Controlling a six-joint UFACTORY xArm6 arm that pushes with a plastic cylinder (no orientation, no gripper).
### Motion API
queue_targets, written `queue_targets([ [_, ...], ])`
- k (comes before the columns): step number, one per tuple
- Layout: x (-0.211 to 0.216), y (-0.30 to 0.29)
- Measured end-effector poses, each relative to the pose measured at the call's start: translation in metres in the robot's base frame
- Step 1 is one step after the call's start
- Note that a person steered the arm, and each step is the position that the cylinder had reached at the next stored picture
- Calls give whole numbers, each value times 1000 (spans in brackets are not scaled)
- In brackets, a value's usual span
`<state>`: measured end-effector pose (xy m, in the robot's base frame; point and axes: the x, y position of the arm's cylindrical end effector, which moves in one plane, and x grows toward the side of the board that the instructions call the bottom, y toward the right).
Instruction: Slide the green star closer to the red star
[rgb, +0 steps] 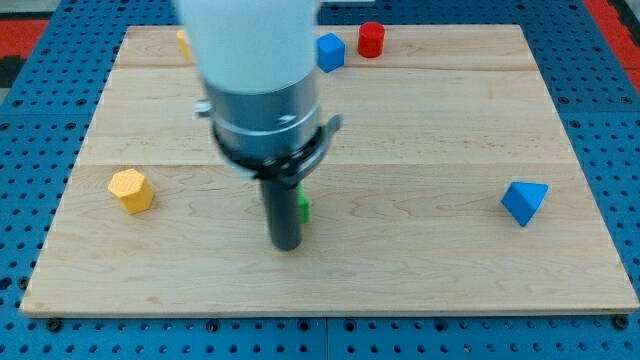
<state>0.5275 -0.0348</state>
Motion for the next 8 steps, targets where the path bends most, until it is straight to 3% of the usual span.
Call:
queue_targets([
  [2, -101, -13],
  [4, -41, -20],
  [5, -82, 23],
  [7, -154, 5],
  [8, -107, 34],
])
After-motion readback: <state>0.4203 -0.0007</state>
